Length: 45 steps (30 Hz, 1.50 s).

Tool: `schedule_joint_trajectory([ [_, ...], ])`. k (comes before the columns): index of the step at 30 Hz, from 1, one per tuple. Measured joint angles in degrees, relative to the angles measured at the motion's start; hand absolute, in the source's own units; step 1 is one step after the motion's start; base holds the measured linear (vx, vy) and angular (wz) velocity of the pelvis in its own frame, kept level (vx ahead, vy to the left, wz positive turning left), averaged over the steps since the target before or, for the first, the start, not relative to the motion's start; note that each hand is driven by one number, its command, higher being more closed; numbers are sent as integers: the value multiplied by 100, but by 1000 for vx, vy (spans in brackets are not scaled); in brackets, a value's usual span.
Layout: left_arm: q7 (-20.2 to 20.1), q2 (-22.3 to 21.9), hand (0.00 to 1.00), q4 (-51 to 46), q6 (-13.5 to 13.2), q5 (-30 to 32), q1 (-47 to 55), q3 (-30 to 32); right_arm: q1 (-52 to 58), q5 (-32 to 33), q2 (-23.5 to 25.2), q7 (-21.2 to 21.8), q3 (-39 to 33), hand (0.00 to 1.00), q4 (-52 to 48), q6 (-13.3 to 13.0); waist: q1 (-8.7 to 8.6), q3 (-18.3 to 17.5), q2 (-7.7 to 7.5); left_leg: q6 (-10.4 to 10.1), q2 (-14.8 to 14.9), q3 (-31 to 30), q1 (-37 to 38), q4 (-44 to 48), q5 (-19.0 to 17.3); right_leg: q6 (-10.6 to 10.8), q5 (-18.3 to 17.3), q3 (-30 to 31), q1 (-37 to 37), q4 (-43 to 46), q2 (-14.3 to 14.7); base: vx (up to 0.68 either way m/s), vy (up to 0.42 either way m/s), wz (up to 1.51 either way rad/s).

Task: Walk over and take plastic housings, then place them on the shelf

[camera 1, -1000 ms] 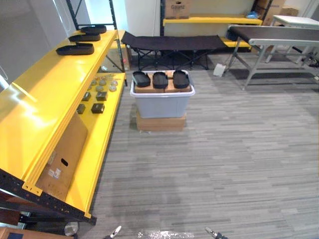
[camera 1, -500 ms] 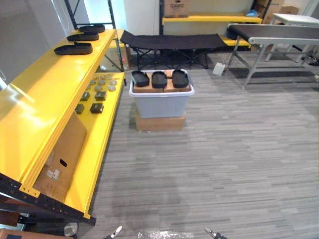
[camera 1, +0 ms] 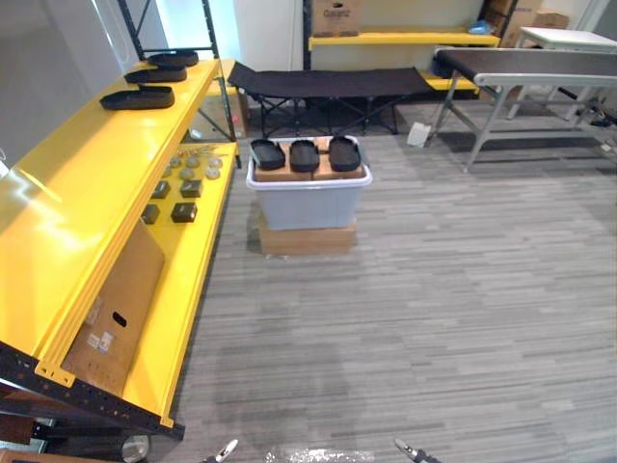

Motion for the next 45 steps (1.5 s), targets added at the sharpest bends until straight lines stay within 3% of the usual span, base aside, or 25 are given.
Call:
schedule_joint_trajectory([
  [13,6,0,0,62,-105,168,13,-118,55,-2,14,7,-377,0,-15,-19,-9,92,11,-28,2,185,130,4,-123,-73,-70,270,-79,160,2,-42,13,-10],
  [16,27,-41,0,54,-54,199,32,-43,36,2,18,65,-641,0,-126,-43,-8,179,50,107,18,160,142,3,-265,-200,-448,432,-570,1169,-106,-11,75,-11],
  [17,59,-78,0,22,-20,228,3,24,11,51,13,124,-684,0,-176,-117,-14,300,109,185,108,123,234,4,-325,-259,-474,496,-857,1883,-106,25,50,-17],
  [19,74,-88,0,12,41,332,5,45,76,140,51,260,-726,0,-315,-228,-59,388,171,170,292,96,348,6,-401,-437,-733,549,-1250,2440,-62,54,46,-1],
  [21,78,-29,0,8,43,402,-46,100,85,108,175,342,-727,0,-421,-294,-49,428,90,107,409,101,417,6,-456,-400,-741,529,-1596,2460,-30,101,-1,10],
  [24,107,-20,0,-67,54,373,-61,291,201,-230,244,387,-713,0,-507,-277,-9,434,-24,-96,588,115,594,56,-612,-163,-557,364,-2078,2114,10,234,-59,13],
  [25,109,-19,0,-124,61,366,-48,343,340,-357,253,388,-712,0,-508,-234,-3,440,-54,-260,659,79,577,374,-846,-113,-491,375,-2142,1968,21,446,-139,25],
  [28,182,-53,0,-286,54,303,-27,401,575,-259,285,361,-718,0,-523,-206,-16,360,-67,-469,786,-51,563,1281,-1726,-364,-404,477,-2342,2239,-31,481,-196,27],
  [29,244,-232,0,-434,30,99,-17,569,672,-204,212,351,-726,0,-519,-126,-116,225,97,-562,1006,-183,576,1400,-1916,-407,-356,480,-2394,2599,88,512,-201,47],
  [30,275,-357,0,-455,10,-4,29,609,725,-181,195,353,-731,0,-513,-101,-140,100,135,-641,1153,-222,566,1500,-1895,-441,-447,407,-2349,2599,197,618,-172,43],
  [31,286,-576,0,-557,16,-144,35,758,711,-183,89,335,-726,0,-475,-91,-133,-65,349,-682,1405,-319,219,2369,-1820,-516,-510,319,-2194,2484,380,657,-201,11],
  [32,305,-724,0,-675,-36,-257,-18,954,579,-204,43,341,-707,0,-459,-95,-120,-31,351,-603,1672,-388,-427,3905,-1384,-555,-514,304,-1797,2117,472,780,-250,4],
  [33,319,-730,0,-741,-59,-271,-103,984,533,-243,6,311,-724,0,-442,-122,-80,88,347,-636,1829,-479,-802,4841,-1413,-594,-466,261,-1319,1706,532,608,-218,3],
  [35,288,-713,0,-748,-55,-277,-157,981,462,-243,-94,209,-728,0,-257,-148,12,138,315,-611,1680,-540,-1171,5427,-1666,-608,-474,297,-623,1227,505,494,-81,-7],
  [36,271,-723,0,-780,-90,-269,-151,976,310,-241,-138,208,-784,0,-206,-218,79,141,312,-473,1296,-621,-1666,5249,-1798,-671,-517,394,-197,989,402,496,-9,-34],
  [38,228,-719,0,-796,-80,-231,-130,977,58,-240,-139,208,-951,0,-144,-303,199,150,326,-452,953,-631,-2203,4437,-1761,-685,-552,570,-99,959,290,433,73,-65],
  [39,184,-696,0,-812,-78,-207,-90,1130,-135,-235,-110,185,-980,0,-241,-385,331,183,379,-443,818,-731,-2568,3015,-1143,-443,-743,669,0,961,274,484,178,-96],
  [40,161,-702,0,-794,-104,-91,1,1197,-154,-137,-71,135,-885,0,-378,-423,466,231,401,-242,818,-833,-2614,2635,-192,-256,-1021,809,118,963,310,510,212,-95],
  [41,164,-665,0,-742,-111,-13,93,1246,-170,-107,-2,97,-780,0,-406,-431,515,252,358,109,763,-799,-2535,2691,-154,-158,-1077,931,239,953,251,468,194,-38],
  [42,161,-586,0,-642,-127,120,199,1401,-164,210,135,86,-378,0,-517,-409,465,228,130,24,604,-779,-2475,2775,-477,-304,-1172,1093,241,1045,130,446,176,-12],
  [45,163,-495,0,-615,-182,190,193,1430,-250,430,253,-56,-329,0,-570,-355,609,345,-89,53,547,-624,-2352,2987,-878,-316,-1169,1501,33,1651,5,390,150,-17],
])
